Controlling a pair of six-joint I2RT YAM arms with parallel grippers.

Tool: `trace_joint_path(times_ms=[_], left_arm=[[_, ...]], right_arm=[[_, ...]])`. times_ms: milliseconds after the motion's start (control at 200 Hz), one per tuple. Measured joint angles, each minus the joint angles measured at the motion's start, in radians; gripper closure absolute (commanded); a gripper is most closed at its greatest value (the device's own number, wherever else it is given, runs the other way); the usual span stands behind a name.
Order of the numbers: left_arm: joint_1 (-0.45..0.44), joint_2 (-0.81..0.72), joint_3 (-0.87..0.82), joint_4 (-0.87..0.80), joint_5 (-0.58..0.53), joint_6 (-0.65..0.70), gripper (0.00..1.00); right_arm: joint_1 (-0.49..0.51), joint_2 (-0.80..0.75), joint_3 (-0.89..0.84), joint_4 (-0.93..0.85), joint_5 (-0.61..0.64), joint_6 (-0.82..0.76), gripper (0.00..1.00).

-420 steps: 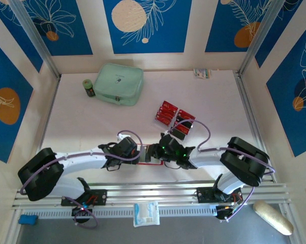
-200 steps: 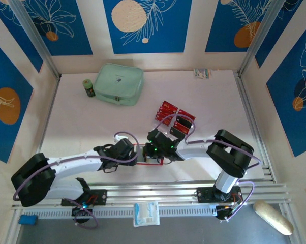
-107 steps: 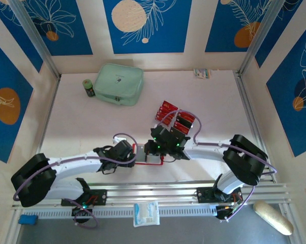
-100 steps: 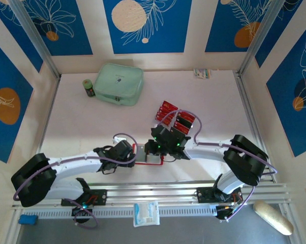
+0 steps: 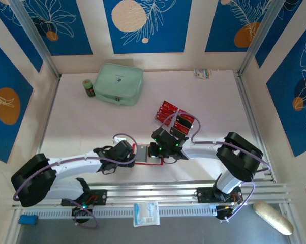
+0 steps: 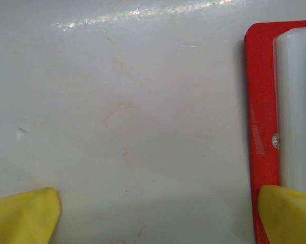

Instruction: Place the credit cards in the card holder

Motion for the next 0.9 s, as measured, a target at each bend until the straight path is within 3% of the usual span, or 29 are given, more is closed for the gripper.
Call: trace_joint_path(times_ms=[575, 900], left_arm=[[0.0, -0.015, -0.006, 0.003, -0.003, -0.004, 0.0], [0.0, -0.167, 0.007, -0.092, -0.015, -0.023, 0.0]], right_arm=[[0.026, 0.088, 0.076, -0.006, -0.002, -0.011, 1.0], [0.026, 0.066, 0.076, -0.026, -0.002, -0.011, 1.0]])
